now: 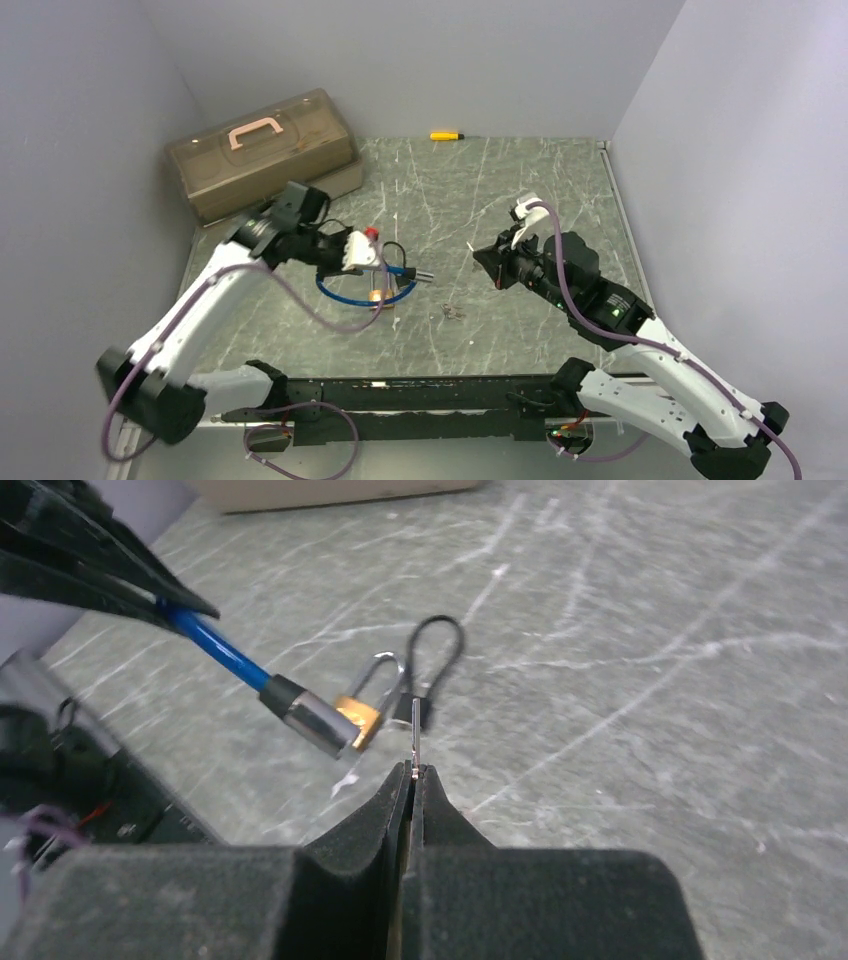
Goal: Unlock with the key
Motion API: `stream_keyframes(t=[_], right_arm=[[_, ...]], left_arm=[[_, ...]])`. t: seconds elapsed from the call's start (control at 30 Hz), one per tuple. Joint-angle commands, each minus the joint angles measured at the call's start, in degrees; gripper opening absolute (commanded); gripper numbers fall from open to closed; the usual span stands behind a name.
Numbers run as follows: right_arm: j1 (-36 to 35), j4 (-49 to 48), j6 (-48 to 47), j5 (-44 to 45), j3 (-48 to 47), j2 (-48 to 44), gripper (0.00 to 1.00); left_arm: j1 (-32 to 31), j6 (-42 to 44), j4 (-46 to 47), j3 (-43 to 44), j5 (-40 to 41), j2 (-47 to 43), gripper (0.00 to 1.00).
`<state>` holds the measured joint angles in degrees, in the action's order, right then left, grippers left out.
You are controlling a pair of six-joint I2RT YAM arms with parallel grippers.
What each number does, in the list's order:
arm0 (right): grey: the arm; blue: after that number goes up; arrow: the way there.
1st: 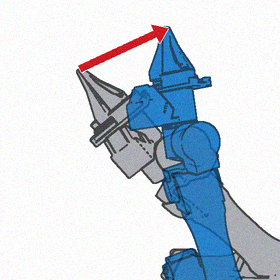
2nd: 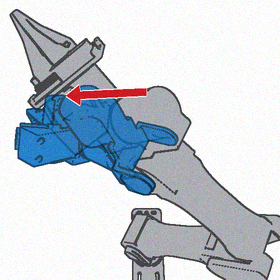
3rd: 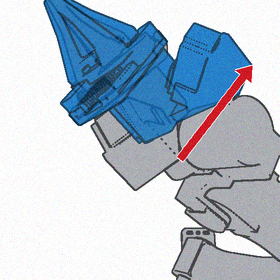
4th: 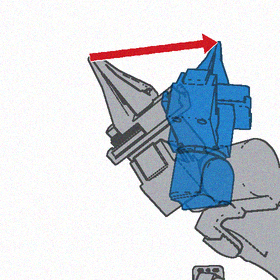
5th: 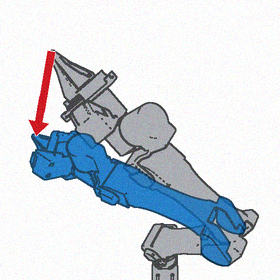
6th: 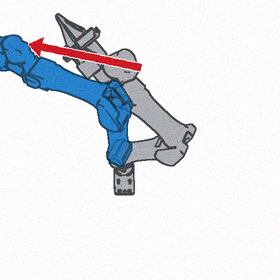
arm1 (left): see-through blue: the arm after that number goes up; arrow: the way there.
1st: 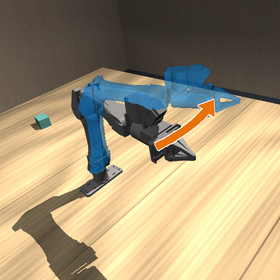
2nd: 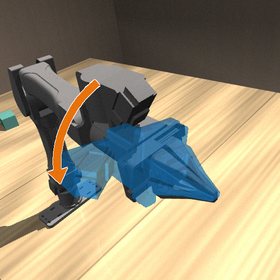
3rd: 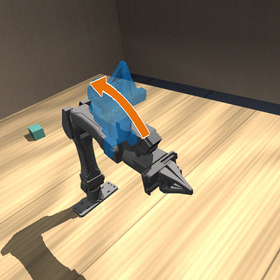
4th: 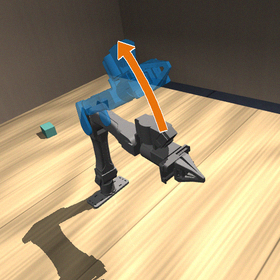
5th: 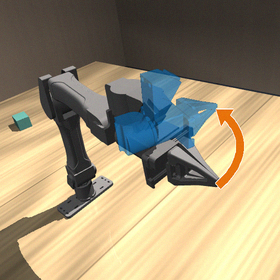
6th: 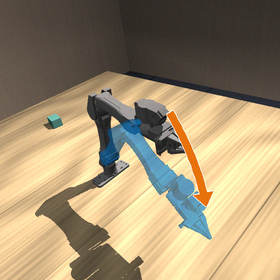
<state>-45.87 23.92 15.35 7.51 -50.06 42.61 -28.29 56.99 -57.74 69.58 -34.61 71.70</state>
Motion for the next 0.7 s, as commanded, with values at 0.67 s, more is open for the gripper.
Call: stream_keyframes(t=[0.67], right_arm=[[-0.4,17.4,-13.2,-39.4,-17.8,9.2,0.00]], left_arm=[[1.5,20.5,-23.1,5.5,-20.5,-17.9,0.00]])
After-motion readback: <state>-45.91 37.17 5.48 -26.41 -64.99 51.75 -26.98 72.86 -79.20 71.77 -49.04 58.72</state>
